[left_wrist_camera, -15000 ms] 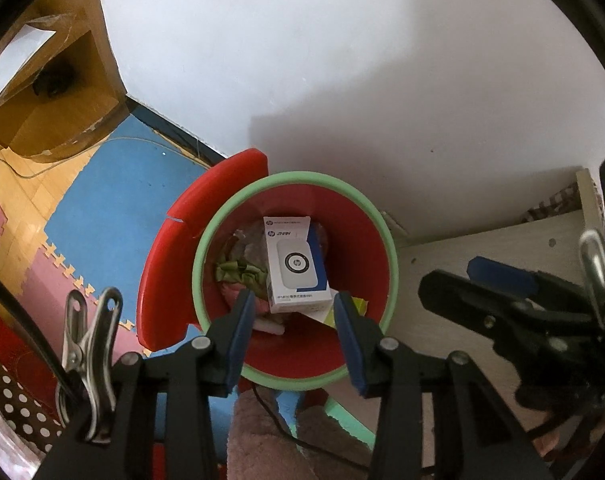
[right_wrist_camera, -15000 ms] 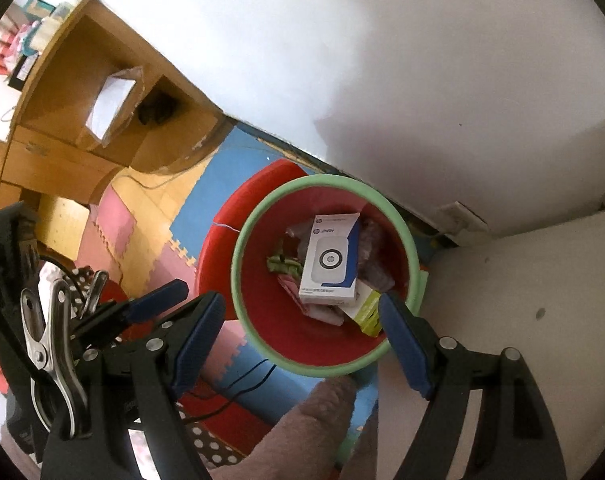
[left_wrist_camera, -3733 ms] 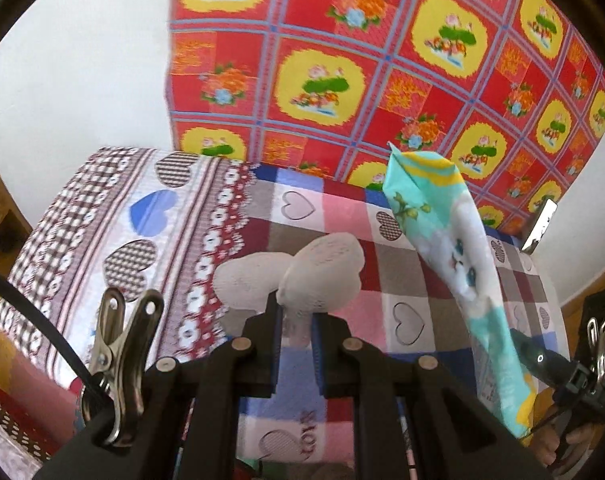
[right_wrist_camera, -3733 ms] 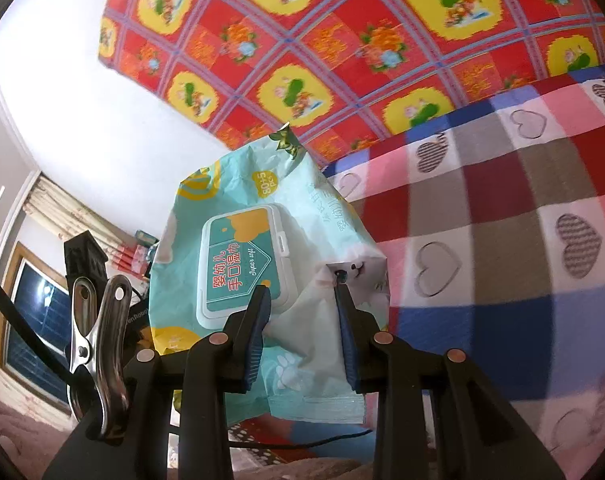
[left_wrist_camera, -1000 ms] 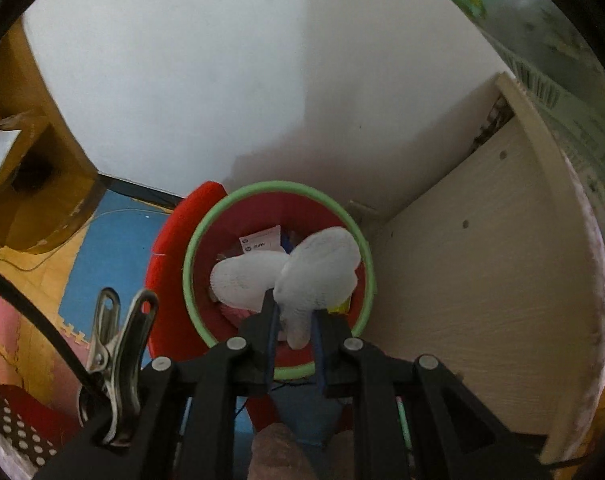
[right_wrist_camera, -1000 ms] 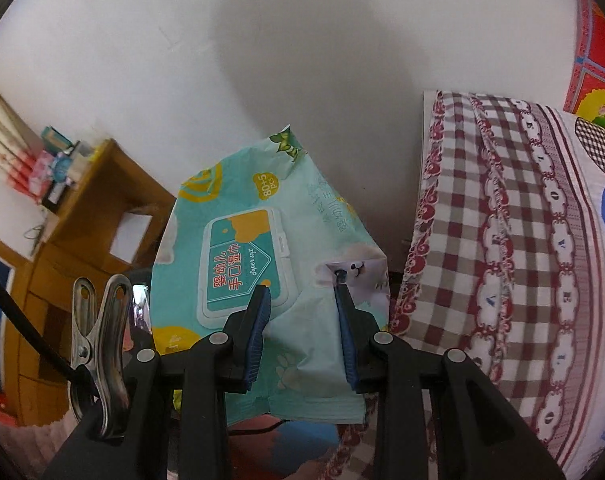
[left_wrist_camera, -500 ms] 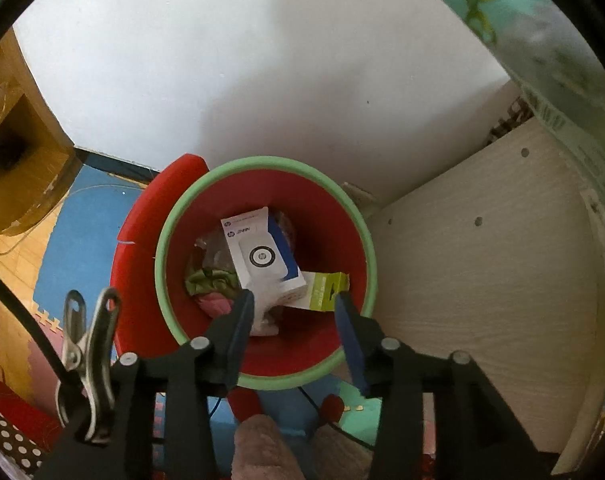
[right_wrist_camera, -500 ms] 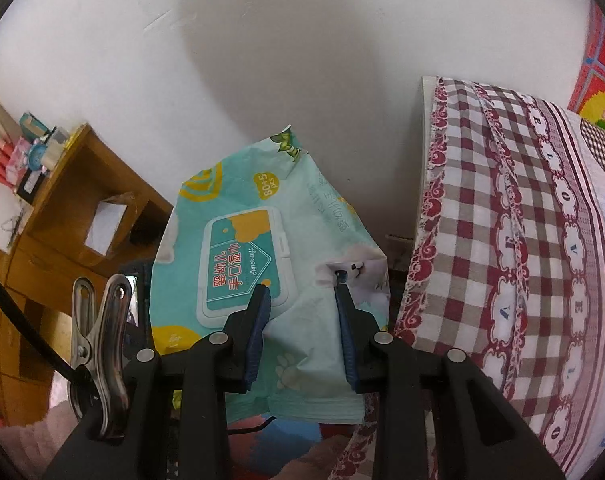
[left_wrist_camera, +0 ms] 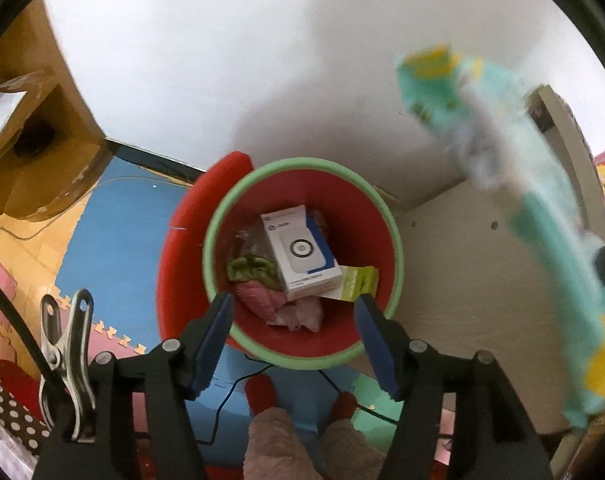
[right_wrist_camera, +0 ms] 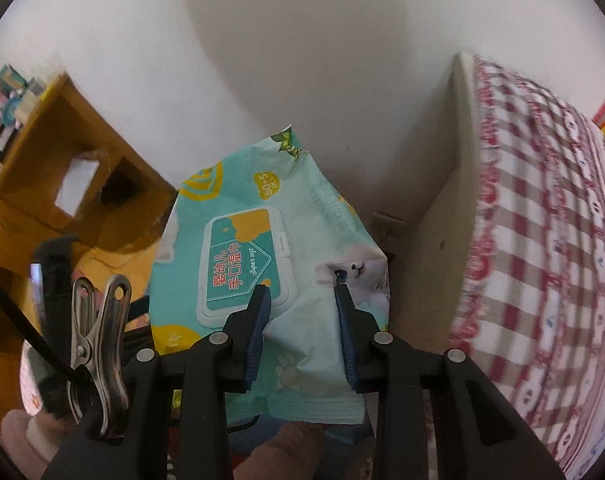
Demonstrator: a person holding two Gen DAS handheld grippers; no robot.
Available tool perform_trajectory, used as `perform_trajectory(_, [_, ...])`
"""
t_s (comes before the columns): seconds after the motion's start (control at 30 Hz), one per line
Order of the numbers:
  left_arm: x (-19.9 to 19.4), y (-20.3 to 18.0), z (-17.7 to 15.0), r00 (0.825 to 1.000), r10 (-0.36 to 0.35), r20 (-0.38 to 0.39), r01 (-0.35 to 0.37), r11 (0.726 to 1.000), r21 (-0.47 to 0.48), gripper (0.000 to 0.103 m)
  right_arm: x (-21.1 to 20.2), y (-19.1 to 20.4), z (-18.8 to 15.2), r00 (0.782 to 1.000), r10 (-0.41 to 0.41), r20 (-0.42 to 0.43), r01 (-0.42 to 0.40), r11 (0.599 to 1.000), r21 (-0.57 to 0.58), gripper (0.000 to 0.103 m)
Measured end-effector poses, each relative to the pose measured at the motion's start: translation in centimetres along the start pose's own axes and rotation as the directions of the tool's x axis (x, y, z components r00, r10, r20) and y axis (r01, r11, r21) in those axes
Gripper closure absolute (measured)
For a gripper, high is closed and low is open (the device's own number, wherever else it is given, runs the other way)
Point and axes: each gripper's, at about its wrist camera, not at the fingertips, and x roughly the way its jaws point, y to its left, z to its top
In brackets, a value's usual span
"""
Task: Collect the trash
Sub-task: 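Open the right gripper to drop the wipes packet into the bucket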
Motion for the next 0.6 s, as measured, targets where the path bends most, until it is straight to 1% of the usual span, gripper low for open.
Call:
perform_trajectory(0.23, [-2.4, 1.4, -0.7, 1.000, 0.015, 0.019, -0.014, 0.999, -0.033, 0.033, 4.7, 1.9, 1.5, 0.996, -0.046, -0.074, 0.044, 0.998, -0.036, 0.070])
perform_trajectory(0.37, [-3.0, 1.4, -1.1, 1.000, 0.023, 0.018, -0.022, 0.999, -0.043, 0.032, 7.1, 2.3, 2.1, 0.994, -0.036, -0.104, 0.035, 0.999, -0.013, 0.068])
perform_trajectory(0.4, [-3.2, 1.3, -1.1, 1.000, 0.026, 0.015, -0.025, 0.999, -0.044, 0.031, 7.6, 2.4, 2.3, 0.994, -0.023, -0.106, 0.023, 1.000, 0.000, 0.068])
perform_trajectory(0.47, [-3.6, 1.1, -1.3, 0.999, 0.030, 0.013, -0.029, 0.998, -0.050, 0.029, 8.1, 2.2, 2.3, 0.994, -0.029, -0.105, 0.030, 1.000, 0.007, 0.067])
perform_trajectory(0.57, [-4.2, 1.0, -1.5, 1.000, 0.021, 0.015, -0.020, 0.998, -0.066, 0.024, 8.7, 1.9, 2.2, 0.994, -0.034, -0.104, 0.036, 0.999, 0.017, 0.062])
perform_trajectory(0.6, [-4.3, 0.9, -1.5, 1.000, 0.020, 0.016, -0.018, 0.997, -0.070, 0.021, 8.7, 1.7, 2.1, 0.995, -0.026, -0.098, 0.029, 0.999, 0.028, 0.060])
